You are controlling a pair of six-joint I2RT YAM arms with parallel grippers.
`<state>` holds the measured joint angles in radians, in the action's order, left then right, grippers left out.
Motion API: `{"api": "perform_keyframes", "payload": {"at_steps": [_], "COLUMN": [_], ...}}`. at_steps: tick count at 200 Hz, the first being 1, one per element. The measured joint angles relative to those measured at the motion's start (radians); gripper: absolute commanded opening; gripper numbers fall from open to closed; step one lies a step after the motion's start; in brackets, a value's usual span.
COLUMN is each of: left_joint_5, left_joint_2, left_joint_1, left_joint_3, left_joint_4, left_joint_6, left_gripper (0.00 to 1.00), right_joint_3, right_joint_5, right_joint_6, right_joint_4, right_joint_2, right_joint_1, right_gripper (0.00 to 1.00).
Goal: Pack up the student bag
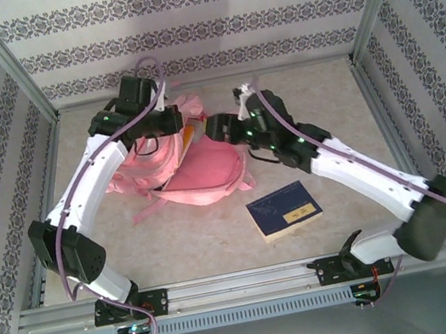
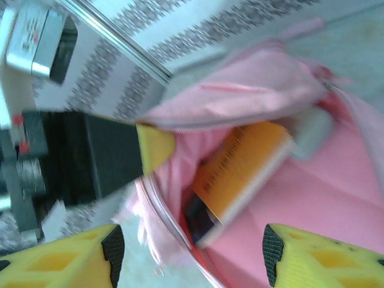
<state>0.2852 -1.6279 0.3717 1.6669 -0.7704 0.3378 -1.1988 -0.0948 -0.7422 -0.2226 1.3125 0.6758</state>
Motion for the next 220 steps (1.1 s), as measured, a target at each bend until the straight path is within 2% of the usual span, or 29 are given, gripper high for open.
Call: {"api": "perform_keyframes", "payload": {"at_steps": [17,62,90,117,139,179,220], "left_joint_5": [0.024,0.056,0.075,0.068,0.05,0.087,0.177], "left_joint_2": [-0.007,-0.064,-0.09,-0.102,-0.132,-0.202,-0.416], "left_joint_1": [0.037,0.142,0.157,0.173,0.22,0.337,0.401], "left_joint_3": [-0.063,-0.209,-0.26,-0.222,-0.109,0.058,0.137], "left_joint_4": [0.013,0.047,0.048,0.033,0.008,0.004,0.034], "left_joint_6": [0.012,0.016,0.018,0.008,-0.021,-0.042,0.0], "left_gripper": [0.14,0.16,0.4,0.54,0.6,0.61,0.63], "right_joint_3": [0.075,0.306,0.462,0.566,0.623,0.756,0.83], "right_joint_5": [0.008,-0.005,-0.028,-0.058,-0.102,-0.201,-0.258], "right_joint_6": [0.018,-0.03,-0.105,-0.173,-0.218,-0.32,-0.381], "right_joint_4": [-0.134,-0.445,-0.589,-0.674,-0.68,-0.614,-0.496], "right_joint_2": [-0.1,-0.293,-0.396,-0.492,-0.504,-0.531,-0.528], "right_joint_1": [-0.049,-0.303,-0.42,-0.529,-0.543,-0.543,-0.572], "right_gripper": [0.63,0.7,0.73,0.74,0.74,0.71,0.65]}}
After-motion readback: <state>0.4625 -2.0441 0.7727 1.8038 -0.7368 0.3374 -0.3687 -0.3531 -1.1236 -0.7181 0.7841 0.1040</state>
